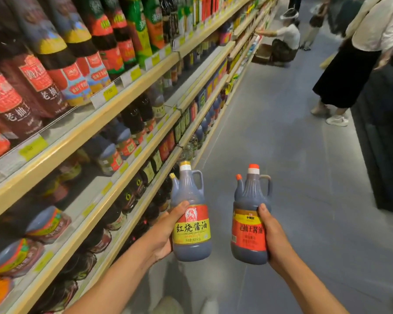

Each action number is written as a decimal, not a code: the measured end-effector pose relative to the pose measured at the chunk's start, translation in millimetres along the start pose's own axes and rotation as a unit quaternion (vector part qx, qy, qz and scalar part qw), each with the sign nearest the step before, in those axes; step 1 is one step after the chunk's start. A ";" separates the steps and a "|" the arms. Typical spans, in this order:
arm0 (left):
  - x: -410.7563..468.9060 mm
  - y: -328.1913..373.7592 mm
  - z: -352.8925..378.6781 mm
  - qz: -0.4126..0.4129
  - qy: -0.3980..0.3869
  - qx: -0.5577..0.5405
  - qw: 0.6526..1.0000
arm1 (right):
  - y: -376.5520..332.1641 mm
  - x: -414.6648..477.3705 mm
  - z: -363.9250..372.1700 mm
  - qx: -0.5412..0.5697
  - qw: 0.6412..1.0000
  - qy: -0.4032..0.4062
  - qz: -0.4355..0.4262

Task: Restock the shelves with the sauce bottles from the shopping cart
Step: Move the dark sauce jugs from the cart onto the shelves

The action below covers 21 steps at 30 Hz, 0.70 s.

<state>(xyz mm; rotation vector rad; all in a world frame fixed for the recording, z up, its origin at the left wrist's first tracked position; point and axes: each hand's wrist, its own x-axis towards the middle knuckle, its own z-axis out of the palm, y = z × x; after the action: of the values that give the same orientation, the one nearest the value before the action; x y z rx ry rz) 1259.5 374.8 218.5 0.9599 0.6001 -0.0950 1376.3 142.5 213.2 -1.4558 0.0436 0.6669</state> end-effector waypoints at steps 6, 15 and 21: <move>32.8 28.2 -16.6 0.016 0.040 -0.019 0.999 | -23.8 65.7 31.4 -0.027 0.998 -0.061 0.006; 71.4 75.5 -65.3 0.041 0.108 -0.046 0.992 | -46.1 156.1 107.0 -0.057 0.987 -0.151 0.028; 73.2 88.1 -72.1 0.064 0.150 -0.123 0.979 | -58.0 201.3 145.7 -0.051 0.972 -0.221 0.066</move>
<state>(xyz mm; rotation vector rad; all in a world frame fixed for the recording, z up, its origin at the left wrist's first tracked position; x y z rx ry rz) 1318.4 496.6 215.0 0.7742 0.8058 0.2389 1514.2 357.0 202.7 -1.3798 -0.2462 1.1044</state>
